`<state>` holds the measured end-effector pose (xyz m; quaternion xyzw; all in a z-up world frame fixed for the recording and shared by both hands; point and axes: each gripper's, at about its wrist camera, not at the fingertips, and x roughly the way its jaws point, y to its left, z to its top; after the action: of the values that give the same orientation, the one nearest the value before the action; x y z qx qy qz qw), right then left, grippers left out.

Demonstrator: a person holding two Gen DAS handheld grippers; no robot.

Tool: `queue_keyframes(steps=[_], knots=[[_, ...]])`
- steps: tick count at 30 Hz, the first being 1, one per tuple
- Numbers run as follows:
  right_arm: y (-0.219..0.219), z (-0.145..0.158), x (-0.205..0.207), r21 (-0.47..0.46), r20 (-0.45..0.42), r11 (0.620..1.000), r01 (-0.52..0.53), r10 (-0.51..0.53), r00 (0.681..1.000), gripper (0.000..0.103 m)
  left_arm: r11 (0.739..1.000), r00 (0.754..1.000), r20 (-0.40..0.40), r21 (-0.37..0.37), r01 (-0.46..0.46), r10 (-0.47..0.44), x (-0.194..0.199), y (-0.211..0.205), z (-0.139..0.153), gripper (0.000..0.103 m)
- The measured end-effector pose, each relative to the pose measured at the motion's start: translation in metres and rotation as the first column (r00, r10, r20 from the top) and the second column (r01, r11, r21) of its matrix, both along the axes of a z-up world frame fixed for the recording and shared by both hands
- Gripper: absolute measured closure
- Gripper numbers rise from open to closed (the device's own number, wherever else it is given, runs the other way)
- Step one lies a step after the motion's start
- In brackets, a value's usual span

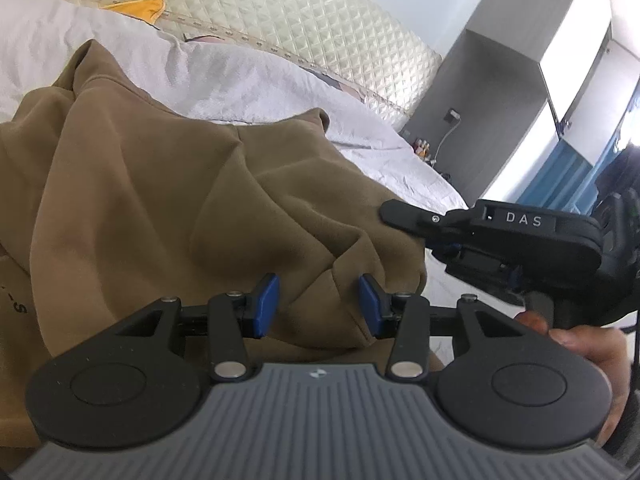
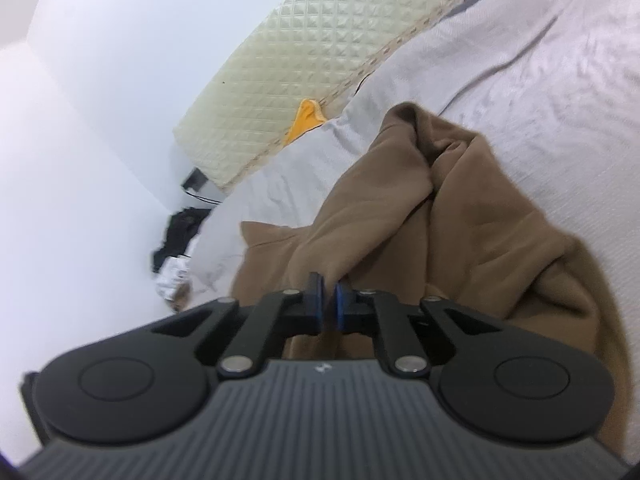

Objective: Fold large clothes

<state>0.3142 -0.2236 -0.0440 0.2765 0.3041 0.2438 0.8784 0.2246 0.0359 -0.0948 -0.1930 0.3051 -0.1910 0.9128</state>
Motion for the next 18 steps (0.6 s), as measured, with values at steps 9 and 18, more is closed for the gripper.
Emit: queue_keyframes(steps=[9,18], knots=[[-0.003,0.008,-0.019,-0.128,0.055,0.987,0.094,-0.088,0.995,0.094,0.999,1.000,-0.017,-0.042,0.016,-0.017,0.000,0.002,-0.002,0.053],[0.000,0.009,-0.018,-0.208,0.079,0.973,0.102,-0.087,0.993,0.094,0.997,0.999,-0.040,-0.081,0.006,-0.009,-0.003,0.016,-0.003,0.052]])
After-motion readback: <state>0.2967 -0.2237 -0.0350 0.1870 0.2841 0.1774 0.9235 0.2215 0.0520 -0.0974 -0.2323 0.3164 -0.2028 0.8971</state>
